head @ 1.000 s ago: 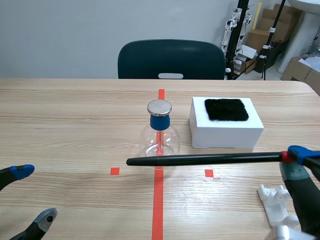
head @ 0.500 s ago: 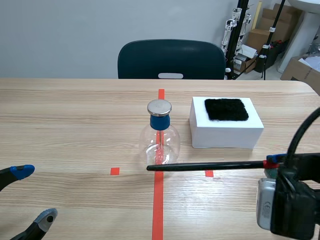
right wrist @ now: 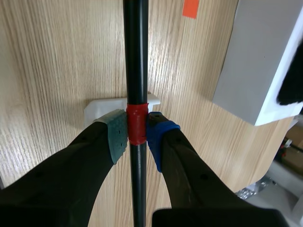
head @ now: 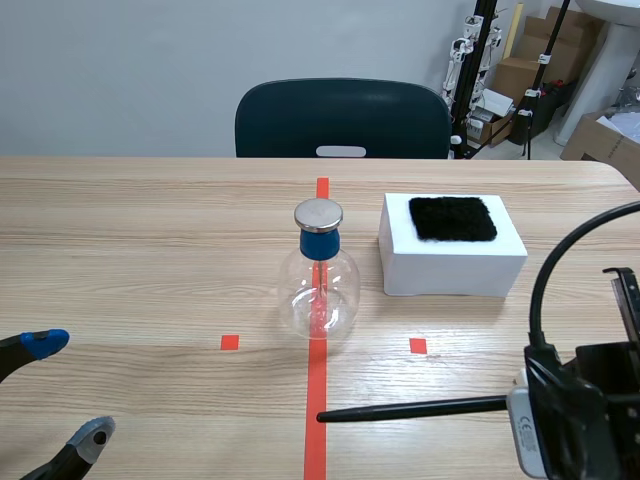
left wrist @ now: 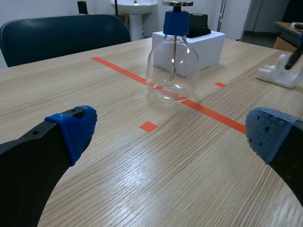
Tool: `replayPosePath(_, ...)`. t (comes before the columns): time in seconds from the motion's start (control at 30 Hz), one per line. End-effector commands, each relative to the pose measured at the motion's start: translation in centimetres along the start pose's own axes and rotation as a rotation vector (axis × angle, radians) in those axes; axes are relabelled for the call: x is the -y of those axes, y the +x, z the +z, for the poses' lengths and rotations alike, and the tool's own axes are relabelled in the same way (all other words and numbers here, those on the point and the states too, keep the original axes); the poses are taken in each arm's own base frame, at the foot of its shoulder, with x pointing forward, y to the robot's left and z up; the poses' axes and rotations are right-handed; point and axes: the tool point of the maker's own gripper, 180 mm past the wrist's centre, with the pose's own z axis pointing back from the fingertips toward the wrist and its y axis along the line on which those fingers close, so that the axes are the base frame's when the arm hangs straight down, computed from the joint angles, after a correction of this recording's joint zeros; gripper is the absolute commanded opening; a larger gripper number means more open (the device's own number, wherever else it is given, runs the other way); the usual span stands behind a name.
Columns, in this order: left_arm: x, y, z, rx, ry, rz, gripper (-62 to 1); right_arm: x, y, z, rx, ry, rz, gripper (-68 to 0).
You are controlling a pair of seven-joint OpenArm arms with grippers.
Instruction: Do the electroscope experiment. put the rod down on the box
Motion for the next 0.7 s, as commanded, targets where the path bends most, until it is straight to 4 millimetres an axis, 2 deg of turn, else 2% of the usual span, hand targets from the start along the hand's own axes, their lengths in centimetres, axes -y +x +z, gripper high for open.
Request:
replayPosePath(0.0, -0.6, 0.8, 0.0, 0.024, 0.006, -0.021, 1.4, 1.8, 0.2, 0.1, -0.012, -0.051, -0.014, -67.3)
replayPosePath(0.17, -0.6, 0.8, 0.0, 0.024, 0.006, -0.021, 1.4, 2.3, 0.0, -0.3, -0.052, -0.040, -0.045, -67.3)
replayPosePath(0.43, -0.6, 0.8, 0.0, 0.025, 0.006, -0.021, 1.4, -0.8, -0.1, -0.4, -0.093, 0.132, -0.041, -67.3)
replayPosePath(0.57, -0.7, 0.8, 0.0, 0.025, 0.007, -0.021, 1.4, 0.3, -0.2, -0.4, -0.107, 0.116, -0.069, -67.3)
replayPosePath(0.67, -0.7, 0.8, 0.0, 0.025, 0.007, -0.021, 1.4, 0.4, -0.3, -0.3, -0.106, 0.154, -0.062, -67.3)
